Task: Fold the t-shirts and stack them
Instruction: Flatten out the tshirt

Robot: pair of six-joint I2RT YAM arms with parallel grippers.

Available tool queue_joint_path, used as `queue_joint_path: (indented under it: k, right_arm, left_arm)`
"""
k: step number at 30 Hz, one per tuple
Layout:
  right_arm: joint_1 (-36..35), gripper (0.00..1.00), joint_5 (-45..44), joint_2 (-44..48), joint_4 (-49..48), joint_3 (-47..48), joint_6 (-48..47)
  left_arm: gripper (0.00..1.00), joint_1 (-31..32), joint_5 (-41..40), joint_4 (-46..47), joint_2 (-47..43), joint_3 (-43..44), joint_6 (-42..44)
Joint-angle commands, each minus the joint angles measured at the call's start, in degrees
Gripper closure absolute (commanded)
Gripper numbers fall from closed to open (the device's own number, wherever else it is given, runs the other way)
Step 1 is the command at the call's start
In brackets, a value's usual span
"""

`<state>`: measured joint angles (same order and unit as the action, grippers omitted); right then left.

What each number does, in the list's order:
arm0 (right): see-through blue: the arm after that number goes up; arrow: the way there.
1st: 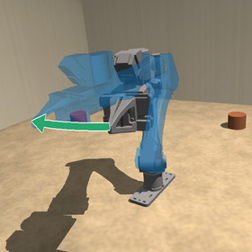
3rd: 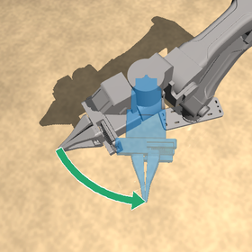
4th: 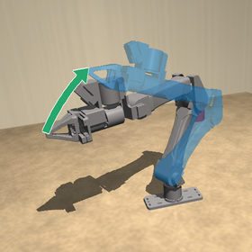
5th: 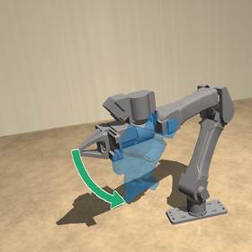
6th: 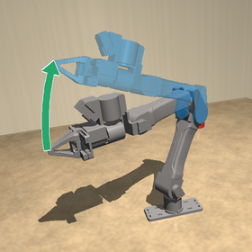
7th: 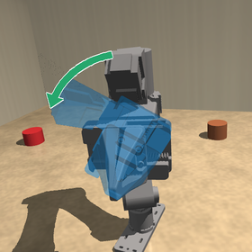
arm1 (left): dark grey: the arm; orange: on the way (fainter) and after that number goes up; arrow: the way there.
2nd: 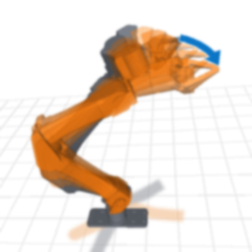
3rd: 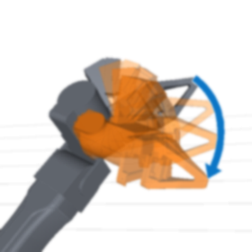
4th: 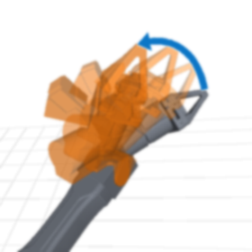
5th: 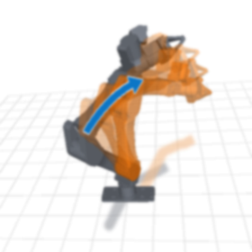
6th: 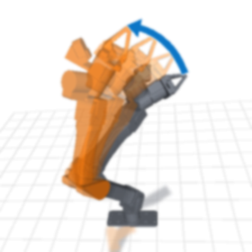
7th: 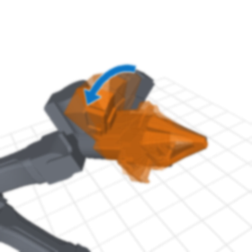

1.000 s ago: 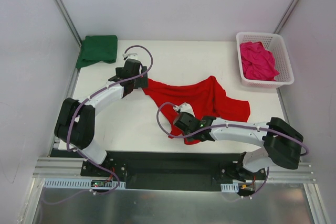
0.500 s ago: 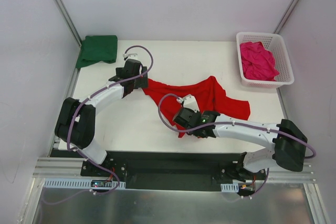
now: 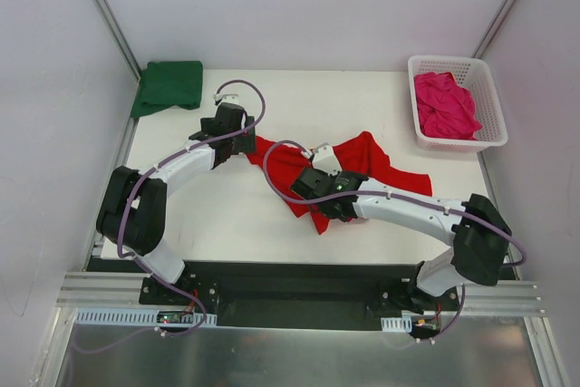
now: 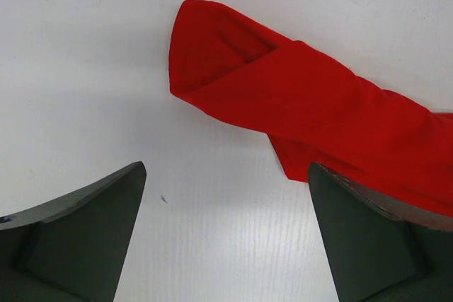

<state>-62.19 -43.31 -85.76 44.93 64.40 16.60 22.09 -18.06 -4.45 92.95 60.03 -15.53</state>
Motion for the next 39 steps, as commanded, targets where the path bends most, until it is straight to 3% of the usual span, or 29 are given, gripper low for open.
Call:
queue_joint_path:
  k: [1, 14, 22, 24, 25, 28, 31, 39]
  right_arm:
    - [3.56, 0.99, -1.52, -2.83, -3.16, 3.09, -5.6]
    - [15.69, 0.99, 4.19, -14.61, -13.81, 9.59, -15.8]
    - [20.44, 0.99, 2.88, -21.64, -18.64, 16.36, -19.68]
    - [22.2, 0.87, 3.14, -23.48, -19.7, 18.11, -19.68]
    - [22.9, 0.66, 3.4, -24.1, -19.62, 18.74, -19.68]
    - [24.84, 0.37, 3.41, -24.29, -19.26, 18.66, -18.71]
    - [25.1, 0.29, 3.76, -18.52, -20.14, 13.76, -17.04]
    - [23.79, 0.26, 8.07, 0.31, -16.19, 0.3, -10.81]
  left_arm:
    - [0.01, 0.06, -1.1, 1.2, 0.3, -0.26, 1.29]
    - [0.01, 0.06, -1.89, 1.2, 3.03, 1.23, 2.17]
    - [0.01, -0.03, -1.71, 1.2, 3.82, 1.32, 2.26]
    - [0.01, -0.03, -1.45, 1.2, 3.82, 1.23, 2.0]
    - [0.01, 0.06, -1.19, 1.11, 3.82, 1.23, 1.91]
    - [0.01, -0.03, -0.83, 1.28, 3.65, 1.23, 1.91]
    - [0.01, 0.06, -0.57, 1.2, 3.12, 0.97, 1.82]
    - [0.01, -0.03, 0.14, 1.2, 2.94, 1.05, 1.38]
